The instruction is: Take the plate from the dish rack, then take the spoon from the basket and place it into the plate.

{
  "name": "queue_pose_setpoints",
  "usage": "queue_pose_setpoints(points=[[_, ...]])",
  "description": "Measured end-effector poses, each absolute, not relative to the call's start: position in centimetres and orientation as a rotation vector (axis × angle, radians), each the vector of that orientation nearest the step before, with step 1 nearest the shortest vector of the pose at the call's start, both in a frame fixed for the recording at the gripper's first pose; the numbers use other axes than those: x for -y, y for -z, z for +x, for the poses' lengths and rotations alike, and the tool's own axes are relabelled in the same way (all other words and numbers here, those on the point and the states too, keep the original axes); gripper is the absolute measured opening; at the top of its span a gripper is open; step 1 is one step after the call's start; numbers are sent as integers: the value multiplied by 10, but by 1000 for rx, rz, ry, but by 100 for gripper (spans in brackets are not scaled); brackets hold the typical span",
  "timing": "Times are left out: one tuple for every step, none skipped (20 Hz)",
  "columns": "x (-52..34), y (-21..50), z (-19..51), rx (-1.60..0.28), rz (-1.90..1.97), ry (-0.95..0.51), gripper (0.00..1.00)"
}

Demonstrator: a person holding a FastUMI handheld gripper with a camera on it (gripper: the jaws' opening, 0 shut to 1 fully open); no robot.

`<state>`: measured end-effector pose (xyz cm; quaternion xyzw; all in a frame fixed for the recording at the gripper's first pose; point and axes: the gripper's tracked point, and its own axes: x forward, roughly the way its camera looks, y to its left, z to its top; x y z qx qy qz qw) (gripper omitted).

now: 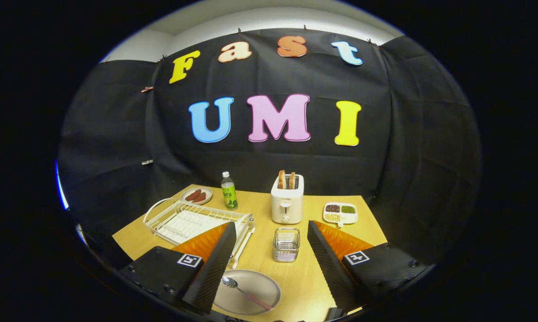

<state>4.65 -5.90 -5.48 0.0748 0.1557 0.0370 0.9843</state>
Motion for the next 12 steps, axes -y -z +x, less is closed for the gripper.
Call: queue_pose_setpoints(points=[[59, 47, 42, -300, 154, -45, 99], [57, 41, 38, -289, 157, -29, 99], [55, 33, 34, -275, 155, -15, 99], [54, 26, 31, -262, 150, -1, 99], [52, 20, 27, -253, 146, 11, 99], [48, 15, 24, -246, 145, 16, 99], [44, 11, 19, -241, 145, 18, 99], [42, 8, 17, -235, 146, 25, 99], [41, 5, 14, -230, 149, 34, 99], [38, 5, 11, -232, 153, 37, 99], [36, 5, 8, -237, 159, 38, 99], [34, 6, 6, -243, 162, 37, 99]])
